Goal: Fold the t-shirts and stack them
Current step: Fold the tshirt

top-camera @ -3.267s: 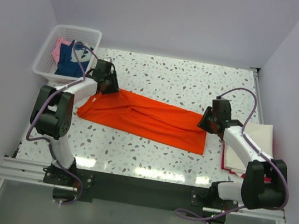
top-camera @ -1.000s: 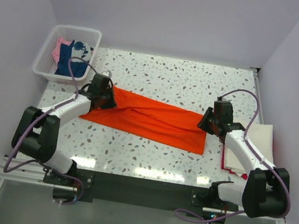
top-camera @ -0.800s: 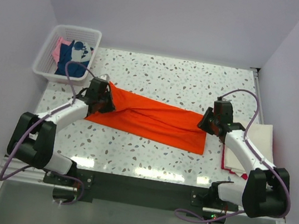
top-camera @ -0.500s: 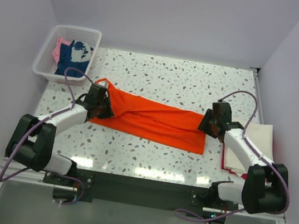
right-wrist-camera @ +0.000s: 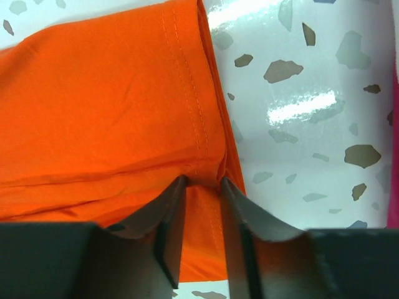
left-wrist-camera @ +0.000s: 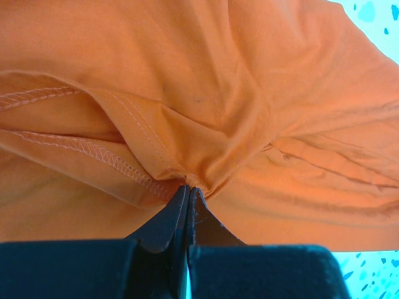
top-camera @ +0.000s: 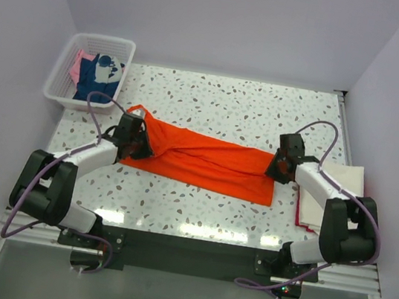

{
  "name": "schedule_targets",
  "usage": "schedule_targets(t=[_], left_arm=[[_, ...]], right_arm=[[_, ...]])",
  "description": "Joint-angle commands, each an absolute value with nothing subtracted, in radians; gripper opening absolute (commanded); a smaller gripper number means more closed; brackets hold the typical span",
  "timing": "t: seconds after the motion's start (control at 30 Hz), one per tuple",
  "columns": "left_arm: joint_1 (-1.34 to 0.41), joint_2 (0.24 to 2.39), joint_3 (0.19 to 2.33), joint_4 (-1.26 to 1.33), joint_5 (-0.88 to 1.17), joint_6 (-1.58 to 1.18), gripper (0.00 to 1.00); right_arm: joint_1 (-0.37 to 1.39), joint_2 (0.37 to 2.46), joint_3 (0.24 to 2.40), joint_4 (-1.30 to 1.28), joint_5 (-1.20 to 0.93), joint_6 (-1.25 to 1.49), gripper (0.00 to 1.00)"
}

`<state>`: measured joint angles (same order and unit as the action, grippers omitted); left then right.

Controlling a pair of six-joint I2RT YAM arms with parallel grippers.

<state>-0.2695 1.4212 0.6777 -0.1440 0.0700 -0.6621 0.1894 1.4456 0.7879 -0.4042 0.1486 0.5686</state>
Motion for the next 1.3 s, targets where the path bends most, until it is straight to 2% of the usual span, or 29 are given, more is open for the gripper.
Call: schedule_targets(t=[0.0,0.07,0.2,0.3,0.5,0.8,0.93,0.97,1.07,1.13,1.2,1.27], left_arm=[[-0.273,1.430,0.721,-0.117,0.066,-0.675,0.00],[-0.273,1.430,0.741,-0.126,0.052,-0.678,0.00],[-0.272,1.433,0.781,-0.161,0.020,-0.683,0.00],[-0.270,1.430,0.810,-0.184,0.003,-0.681,0.00],[-0.256,1.393,0.830,-0.221,-0.063,-0.686,0.00],[-0.255,1.356,0.753,-0.198,-0.035,-0.695,0.00],[-0.256,1.367,0.709,-0.166,0.031,-0.684,0.00],[-0.256,1.364,0.698,-0.161,0.049,-0.684,0.04],[-0.256,1.330,0.664,-0.138,0.074,-0.684,0.29],[-0.256,1.307,0.667,-0.141,0.078,-0.680,0.36],[-0.256,1.276,0.678,-0.158,0.078,-0.677,0.45],[-0.255,1.256,0.710,-0.193,0.052,-0.683,0.47]], right_arm=[[0.187,1.454,0.856,-0.402,0.202,0.588,0.28],[0.186,1.451,0.871,-0.414,0.213,0.583,0.19],[0.179,1.442,0.900,-0.442,0.233,0.572,0.07],[0.176,1.433,0.908,-0.456,0.239,0.565,0.04],[0.150,1.408,0.890,-0.454,0.232,0.555,0.05],[0.138,1.396,0.836,-0.434,0.203,0.554,0.06],[0.137,1.391,0.802,-0.413,0.176,0.558,0.16],[0.138,1.390,0.795,-0.411,0.175,0.560,0.19],[0.137,1.361,0.782,-0.413,0.167,0.560,0.29],[0.137,1.342,0.788,-0.423,0.161,0.557,0.33],[0.137,1.312,0.804,-0.436,0.166,0.551,0.33],[0.138,1.287,0.813,-0.445,0.152,0.543,0.33]])
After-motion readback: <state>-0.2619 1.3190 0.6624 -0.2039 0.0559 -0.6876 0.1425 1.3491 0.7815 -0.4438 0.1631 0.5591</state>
